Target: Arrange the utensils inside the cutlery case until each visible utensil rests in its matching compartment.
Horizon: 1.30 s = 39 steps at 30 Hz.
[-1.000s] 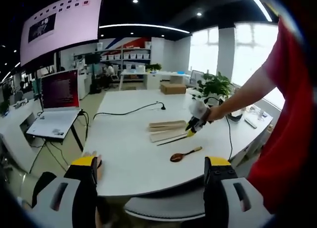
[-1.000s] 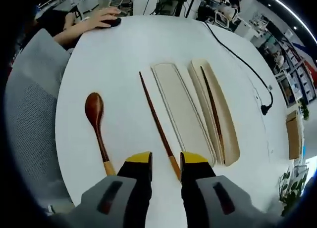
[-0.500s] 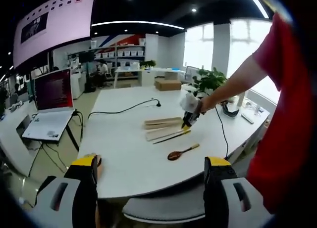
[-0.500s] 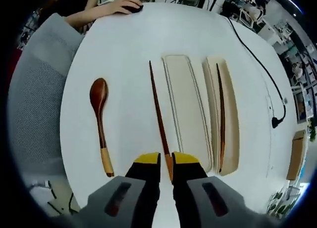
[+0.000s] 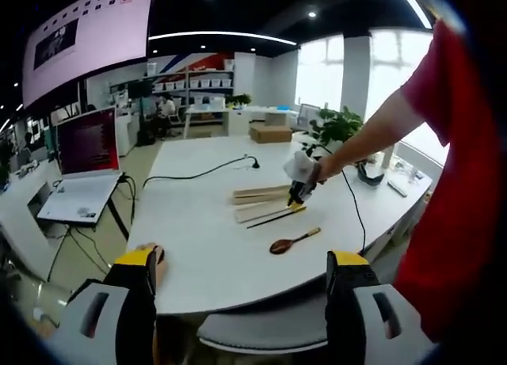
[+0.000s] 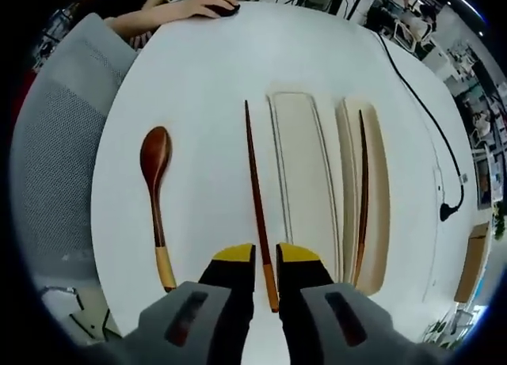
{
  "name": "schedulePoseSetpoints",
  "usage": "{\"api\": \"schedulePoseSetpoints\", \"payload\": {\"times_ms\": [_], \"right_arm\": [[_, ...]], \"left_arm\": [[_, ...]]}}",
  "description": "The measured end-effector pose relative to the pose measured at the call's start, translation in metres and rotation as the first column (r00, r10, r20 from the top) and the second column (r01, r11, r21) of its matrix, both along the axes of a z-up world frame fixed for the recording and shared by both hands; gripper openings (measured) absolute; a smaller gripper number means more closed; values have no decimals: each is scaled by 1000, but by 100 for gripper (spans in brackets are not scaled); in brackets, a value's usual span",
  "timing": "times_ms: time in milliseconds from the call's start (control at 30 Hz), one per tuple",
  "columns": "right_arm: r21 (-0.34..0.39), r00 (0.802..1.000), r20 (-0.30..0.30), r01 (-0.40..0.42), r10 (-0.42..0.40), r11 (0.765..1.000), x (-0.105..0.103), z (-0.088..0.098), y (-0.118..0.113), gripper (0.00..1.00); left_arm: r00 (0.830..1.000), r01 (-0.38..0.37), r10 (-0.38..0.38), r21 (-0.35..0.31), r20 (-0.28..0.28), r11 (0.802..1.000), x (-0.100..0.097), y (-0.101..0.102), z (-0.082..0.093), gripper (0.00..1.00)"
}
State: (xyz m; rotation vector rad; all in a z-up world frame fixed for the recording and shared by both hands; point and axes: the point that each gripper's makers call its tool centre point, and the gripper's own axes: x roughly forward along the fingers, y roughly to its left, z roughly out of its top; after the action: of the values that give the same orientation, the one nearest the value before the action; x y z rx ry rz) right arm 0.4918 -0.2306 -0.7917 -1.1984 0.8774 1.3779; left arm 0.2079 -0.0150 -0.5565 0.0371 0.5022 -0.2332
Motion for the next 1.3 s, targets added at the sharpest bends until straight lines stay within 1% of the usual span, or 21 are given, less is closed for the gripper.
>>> {"api": "schedulePoseSetpoints", "payload": {"times_ms": [100,167,200,267,367,567,633,667,767,833,933,1033,1167,1200,1233,1267,1300], "right_arm": [[-4,1000,-9,-7,7,1000,0,-5,3,7],[-20,999,-38,-18,18,1000,-6,-7,2,3],[-19,999,-32,-21,20,1000,-6,-9,2,3],[-18,999,-18,-27,26,999,-3,-12,3,6],[-26,999,-30,-31,31,999,-4,-15,2,6],[-32,999,-27,-34,33,999,0,-19,2,7],[-26,999,-41,-29,28,999,-2,-21,4,7],[-30,998,-47,-38,36,999,-2,-23,5,7],[-54,997,-36,-74,72,996,-2,-28,2,7],[-48,996,-43,-76,74,996,-2,-27,3,7],[-42,998,-42,-55,54,998,1,-25,4,8],[-47,997,-61,-50,47,998,-1,-26,3,6],[-57,996,-62,-69,65,996,-3,-26,3,5],[-60,996,-68,-60,56,996,-3,-26,3,5],[-64,996,-85,-22,16,998,-3,-26,3,5],[-66,995,-96,0,-7,998,-3,-26,3,5],[-73,988,-119,88,-96,993,-2,-26,3,5]], "left_arm": [[1000,0,0,1,-1,1000,1,-1,0,90],[1000,-4,4,4,-4,1000,0,0,-1,90],[1000,-6,6,4,-6,1000,0,1,-1,90],[1000,-14,15,1,-9,1000,-1,2,-2,90],[1000,-23,23,1,-18,1000,-3,4,-5,90],[999,-41,41,-7,-27,999,-5,6,-7,90],[999,-42,42,-13,-27,999,-5,5,-7,91],[999,-41,40,-12,-26,999,-5,4,-6,91],[999,-43,43,-5,-25,999,-5,4,-5,91],[999,-47,47,-7,-24,999,-5,4,-4,91],[998,-48,48,-3,-29,999,-5,3,-5,91],[998,-47,47,1,-32,999,-4,3,-6,91],[999,-48,48,1,-25,999,-2,2,-4,90],[999,-49,49,2,-23,999,-2,2,-4,90],[998,-51,51,6,-21,999,-1,3,-3,90],[998,-51,51,8,-22,999,-1,3,-3,90],[998,-49,49,10,-25,999,0,3,-4,90]]}}
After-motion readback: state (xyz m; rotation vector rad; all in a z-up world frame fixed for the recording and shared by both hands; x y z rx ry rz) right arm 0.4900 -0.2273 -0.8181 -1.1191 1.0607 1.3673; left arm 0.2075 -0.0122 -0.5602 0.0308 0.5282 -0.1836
